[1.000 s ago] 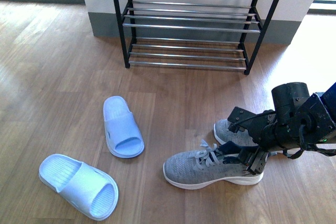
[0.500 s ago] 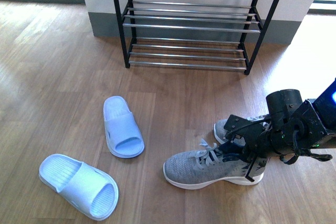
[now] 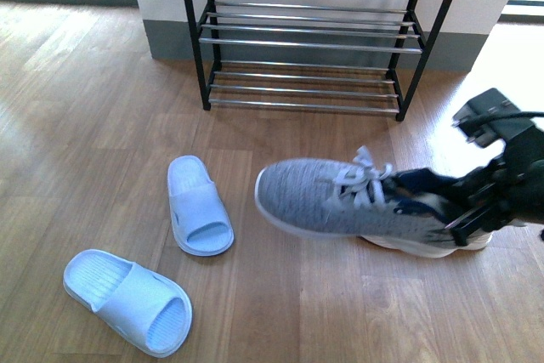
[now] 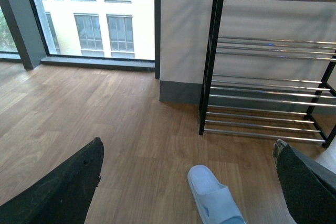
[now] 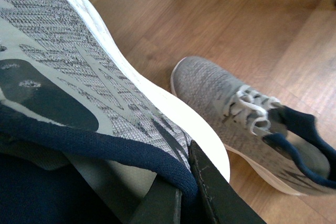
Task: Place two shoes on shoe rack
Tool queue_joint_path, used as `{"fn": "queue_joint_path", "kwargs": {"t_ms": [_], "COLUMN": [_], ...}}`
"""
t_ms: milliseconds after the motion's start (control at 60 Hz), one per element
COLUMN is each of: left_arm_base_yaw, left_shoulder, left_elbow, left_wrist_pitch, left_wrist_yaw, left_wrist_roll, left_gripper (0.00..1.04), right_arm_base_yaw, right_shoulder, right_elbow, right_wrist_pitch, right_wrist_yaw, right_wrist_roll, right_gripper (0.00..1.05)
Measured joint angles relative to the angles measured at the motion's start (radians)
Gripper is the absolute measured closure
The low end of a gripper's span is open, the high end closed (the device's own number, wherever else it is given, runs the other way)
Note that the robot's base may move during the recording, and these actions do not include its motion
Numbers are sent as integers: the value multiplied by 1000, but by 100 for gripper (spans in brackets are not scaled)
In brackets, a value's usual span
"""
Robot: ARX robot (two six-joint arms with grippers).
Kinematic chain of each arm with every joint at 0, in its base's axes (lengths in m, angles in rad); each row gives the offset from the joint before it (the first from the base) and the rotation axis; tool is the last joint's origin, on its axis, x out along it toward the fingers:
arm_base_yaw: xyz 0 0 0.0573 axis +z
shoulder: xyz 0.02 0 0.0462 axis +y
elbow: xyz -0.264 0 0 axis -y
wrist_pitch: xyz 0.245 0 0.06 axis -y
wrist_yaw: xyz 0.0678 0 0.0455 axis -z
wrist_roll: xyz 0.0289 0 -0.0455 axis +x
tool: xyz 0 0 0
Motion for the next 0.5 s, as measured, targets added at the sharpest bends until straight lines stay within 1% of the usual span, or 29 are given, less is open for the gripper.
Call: {"fn": "queue_joint_path", "kwargs": {"t_ms": [50, 133, 383, 500], "left_arm_base_yaw": [0, 0, 0, 0], "left_shoulder": [0, 0, 0, 0], "left_elbow": [0, 0, 0, 0], "left_wrist_pitch": [0, 0, 0, 0], "left_wrist_yaw": [0, 0, 0, 0], "left_wrist_roll": [0, 0, 0, 0], "left_gripper": [9, 9, 9, 9], "right_arm_base_yaw": [-40, -101, -276, -340], "right_shoulder": [-134, -288, -629, -733], "right_elbow": [-71, -130, -193, -213], "right_wrist_pitch": [-7, -33, -100, -126], "right_wrist_yaw": [1, 3, 6, -7], "right_wrist_roll": [77, 161, 342, 389], "right_gripper": [103, 103, 103, 103]}}
